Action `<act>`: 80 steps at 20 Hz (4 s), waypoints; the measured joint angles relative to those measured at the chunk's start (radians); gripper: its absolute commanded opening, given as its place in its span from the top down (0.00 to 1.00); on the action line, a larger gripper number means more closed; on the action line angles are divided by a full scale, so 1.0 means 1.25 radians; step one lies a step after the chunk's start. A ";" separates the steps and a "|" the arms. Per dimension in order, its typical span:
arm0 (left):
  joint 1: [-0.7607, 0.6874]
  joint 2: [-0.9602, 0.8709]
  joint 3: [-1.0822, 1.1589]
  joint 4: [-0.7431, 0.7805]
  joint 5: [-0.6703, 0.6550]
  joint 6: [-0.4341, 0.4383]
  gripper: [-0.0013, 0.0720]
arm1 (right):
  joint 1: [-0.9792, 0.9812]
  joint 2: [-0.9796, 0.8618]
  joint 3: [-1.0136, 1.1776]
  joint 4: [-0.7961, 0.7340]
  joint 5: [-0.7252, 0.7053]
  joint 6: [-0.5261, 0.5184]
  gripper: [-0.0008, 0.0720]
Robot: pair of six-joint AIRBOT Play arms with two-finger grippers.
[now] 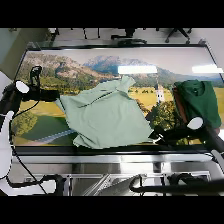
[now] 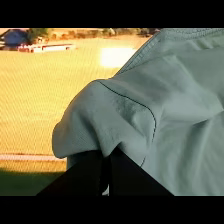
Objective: Fold the shirts.
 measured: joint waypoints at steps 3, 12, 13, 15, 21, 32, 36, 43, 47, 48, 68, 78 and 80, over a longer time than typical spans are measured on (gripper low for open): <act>-0.002 0.000 0.000 0.000 0.000 0.000 0.96 | 0.021 -0.019 -0.056 0.027 -0.090 0.001 0.35; 0.010 0.002 -0.008 0.030 -0.057 -0.013 0.97 | -0.036 -0.239 0.157 0.237 -0.294 -0.320 0.96; 0.013 0.007 -0.021 0.034 -0.081 -0.022 0.97 | -0.052 -0.291 0.226 0.245 -0.294 -0.345 0.96; 0.014 0.032 -0.072 0.039 -0.125 -0.049 0.97 | -0.071 -0.417 0.396 0.258 -0.278 -0.391 0.96; -0.053 0.126 -0.292 0.040 -0.200 -0.133 0.96 | -0.042 -0.788 0.928 0.273 -0.137 -0.438 0.80; 0.035 0.162 -0.219 0.041 -0.245 -0.127 0.06 | -0.152 -0.760 1.096 0.243 0.145 -0.416 0.58; 0.141 0.093 -0.160 -0.040 -0.231 -0.062 0.07 | -0.185 -0.637 0.988 0.155 0.245 -0.382 0.58; 0.162 -0.164 -0.005 -0.133 -0.231 0.016 0.07 | -0.157 -0.254 0.467 0.090 0.233 -0.303 0.58; 0.117 -0.267 0.081 -0.157 -0.288 0.034 0.07 | -0.041 -0.045 0.128 0.185 0.078 -0.264 0.58; 0.106 -0.286 0.099 -0.158 -0.296 0.036 0.14 | -0.013 -0.014 0.060 0.222 0.023 -0.261 0.58; 0.069 -0.359 0.278 -0.147 -0.405 0.042 0.97 | 0.341 -0.270 -0.042 0.699 -0.377 -0.633 0.96; 0.104 -0.177 0.278 -0.254 -0.415 0.020 0.97 | 0.188 -0.096 0.168 0.497 -0.293 -0.559 0.96; 0.112 -0.061 0.278 -0.317 -0.402 0.015 0.97 | 0.107 -0.052 0.308 0.420 -0.221 -0.529 0.96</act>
